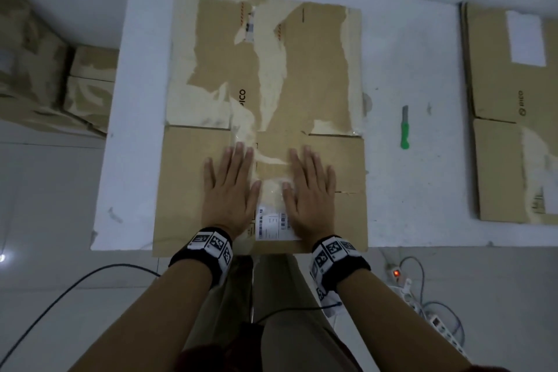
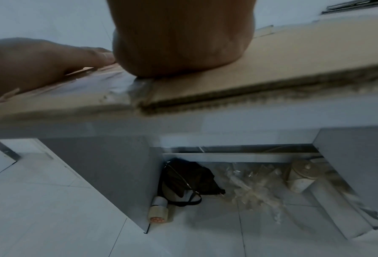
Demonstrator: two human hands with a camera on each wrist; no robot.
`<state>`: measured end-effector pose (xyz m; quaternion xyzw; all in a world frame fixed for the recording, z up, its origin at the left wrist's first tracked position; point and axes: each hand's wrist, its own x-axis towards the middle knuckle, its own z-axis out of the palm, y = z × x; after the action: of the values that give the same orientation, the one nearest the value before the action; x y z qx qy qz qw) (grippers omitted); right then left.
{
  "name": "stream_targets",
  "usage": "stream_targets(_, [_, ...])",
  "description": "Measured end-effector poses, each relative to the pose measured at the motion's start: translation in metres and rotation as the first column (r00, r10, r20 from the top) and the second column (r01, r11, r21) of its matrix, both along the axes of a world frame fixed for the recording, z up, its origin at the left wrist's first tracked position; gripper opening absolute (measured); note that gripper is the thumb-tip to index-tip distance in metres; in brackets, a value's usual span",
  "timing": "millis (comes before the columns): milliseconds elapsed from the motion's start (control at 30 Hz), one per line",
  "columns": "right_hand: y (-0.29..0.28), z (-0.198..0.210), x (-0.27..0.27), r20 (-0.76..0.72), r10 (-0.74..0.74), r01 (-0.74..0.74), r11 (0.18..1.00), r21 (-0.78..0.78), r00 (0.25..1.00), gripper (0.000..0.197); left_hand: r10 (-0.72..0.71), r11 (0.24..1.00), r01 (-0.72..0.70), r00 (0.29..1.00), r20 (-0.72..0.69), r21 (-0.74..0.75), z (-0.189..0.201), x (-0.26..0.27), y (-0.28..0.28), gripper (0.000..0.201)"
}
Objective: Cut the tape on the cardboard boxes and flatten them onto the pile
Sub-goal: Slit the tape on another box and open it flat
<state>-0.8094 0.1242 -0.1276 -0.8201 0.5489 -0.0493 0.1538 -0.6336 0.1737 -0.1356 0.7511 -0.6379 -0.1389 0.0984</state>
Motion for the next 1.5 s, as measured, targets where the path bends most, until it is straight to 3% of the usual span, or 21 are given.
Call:
stream_targets(133, [-0.008,0.005,0.003,0.039,-0.043,0.044,0.999,-0.018,0.998,0.058,0.055,0.997,-0.057,0.998,-0.044,-0.053,0.008,0.002,-0.01,0.05])
stream_targets(233, [-0.038,0.004,0.017,0.01,-0.112,0.112,0.993,-0.034,0.994,0.056,0.111,0.988,-0.111,0.994,-0.006,-0.107,0.015,0.011,-0.048,0.038])
stream_targets(367, [-0.114,-0.002,0.042,-0.042,-0.098,0.096,0.994,-0.054,0.994,0.063,0.041,0.994,-0.038,0.999,0.022,-0.104,0.015,0.031,-0.123,0.055])
stream_targets(600, [-0.246,-0.003,0.084,-0.01,-0.016,0.016,1.0,-0.023,1.0,0.072,0.048,0.998,-0.046,0.998,-0.029,0.051,0.005,0.084,-0.244,0.072])
stream_targets(800, [-0.296,-0.012,0.104,-0.024,-0.019,0.017,0.998,-0.061,1.0,0.071,0.022,1.0,-0.022,0.999,-0.028,0.01,-0.001,0.107,-0.294,0.072])
stream_targets(1000, [-0.303,-0.008,0.101,-0.047,0.007,-0.004,0.998,0.058,0.999,0.064,0.021,0.999,-0.02,1.0,-0.02,0.027,-0.002,0.107,-0.295,0.073])
stream_targets(1133, [-0.296,-0.003,0.088,-0.001,0.059,-0.058,0.993,0.101,0.998,0.071,0.014,0.996,-0.008,0.997,-0.071,0.088,0.004,0.105,-0.283,0.073])
stream_targets(1300, [-0.22,0.003,0.042,0.111,-0.047,0.041,0.997,0.059,0.993,0.067,0.072,0.997,-0.071,0.997,-0.021,0.031,-0.003,0.096,-0.183,0.075])
stream_targets(1500, [-0.132,0.002,-0.021,-0.031,-0.209,0.21,0.977,0.043,0.977,0.062,0.315,0.948,-0.314,0.949,-0.009,0.051,0.003,0.088,-0.083,0.067])
